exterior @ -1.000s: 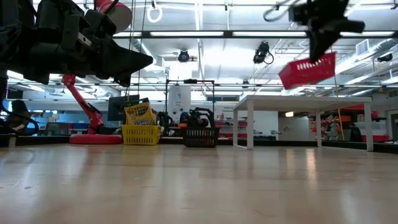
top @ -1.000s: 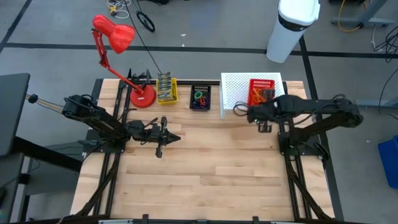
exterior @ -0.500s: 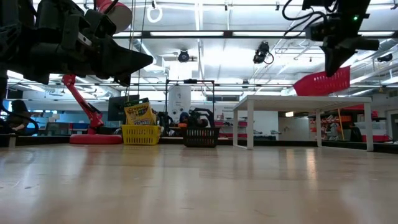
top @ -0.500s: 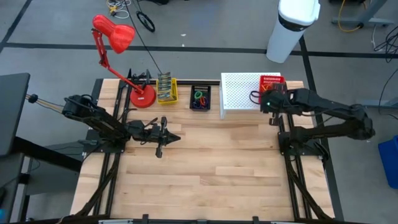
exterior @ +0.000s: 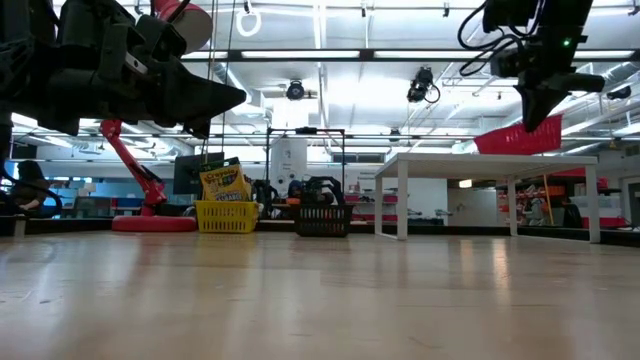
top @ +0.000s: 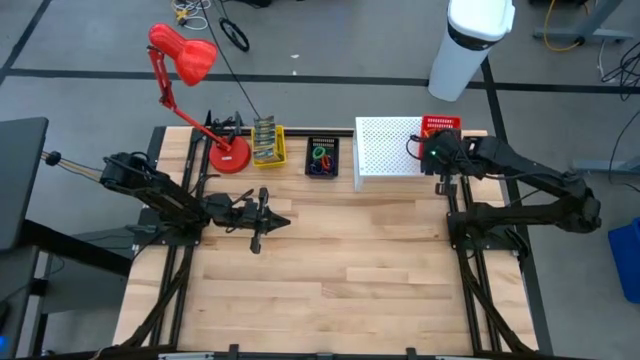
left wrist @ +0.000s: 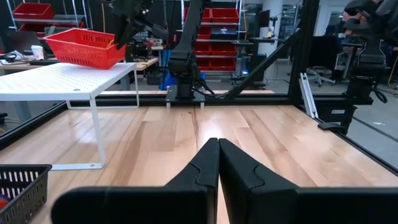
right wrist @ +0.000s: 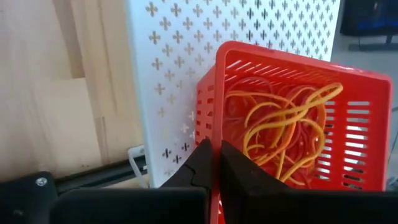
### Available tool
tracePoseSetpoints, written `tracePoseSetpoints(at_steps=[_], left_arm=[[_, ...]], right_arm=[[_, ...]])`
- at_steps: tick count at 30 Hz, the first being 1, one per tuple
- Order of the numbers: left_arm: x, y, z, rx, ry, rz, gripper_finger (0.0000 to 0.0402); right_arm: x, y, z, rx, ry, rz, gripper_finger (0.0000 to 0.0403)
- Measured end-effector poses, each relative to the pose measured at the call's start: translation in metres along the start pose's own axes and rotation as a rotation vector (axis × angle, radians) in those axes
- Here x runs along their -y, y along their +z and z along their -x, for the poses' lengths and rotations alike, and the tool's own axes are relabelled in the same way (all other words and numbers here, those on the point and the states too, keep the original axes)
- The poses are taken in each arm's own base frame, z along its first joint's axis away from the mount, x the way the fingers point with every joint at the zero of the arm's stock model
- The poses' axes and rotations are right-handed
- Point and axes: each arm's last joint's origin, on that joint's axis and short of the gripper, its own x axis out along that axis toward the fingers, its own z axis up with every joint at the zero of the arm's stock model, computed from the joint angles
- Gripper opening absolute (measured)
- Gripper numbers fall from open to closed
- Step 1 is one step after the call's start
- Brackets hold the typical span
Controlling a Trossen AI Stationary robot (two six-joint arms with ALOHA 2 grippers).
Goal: Pick & Place Office Desk Supplies
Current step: Put the red bin with the rubber bands onto the white shelf
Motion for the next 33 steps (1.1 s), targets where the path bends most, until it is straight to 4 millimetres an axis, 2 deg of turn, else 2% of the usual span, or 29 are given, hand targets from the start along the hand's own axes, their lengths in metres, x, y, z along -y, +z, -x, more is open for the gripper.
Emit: tracePoseSetpoints(at_steps=[11,17,23,27,33], left_arm=[[0.0,0.0,0.0,0.0,0.0,0.0,0.0013],[0.0,0.0,0.0,0.0,0.0,0.0,0.0013],[0.0,0.0,0.0,0.0,0.0,0.0,0.0013],[0.0,0.0,0.0,0.0,0.0,0.0,0.0013],[0.0,0.0,0.0,0.001,0.001,-0.004,0.0013]], right_arm=[[0.0,0.002,0.0,0.037,0.024,0.001,0.0015],[0.0,0.003,-0.001,0.039,0.033,-0.003,0.0047],[-0.001,0.003,-0.001,0.044,0.041,-0.031,0.005],[0.003,0.002,0.003,0.025,-0.01,-0.144,0.0053],[0.014,0.007,0.021,0.116,-0.03,-0.45,0.0085]])
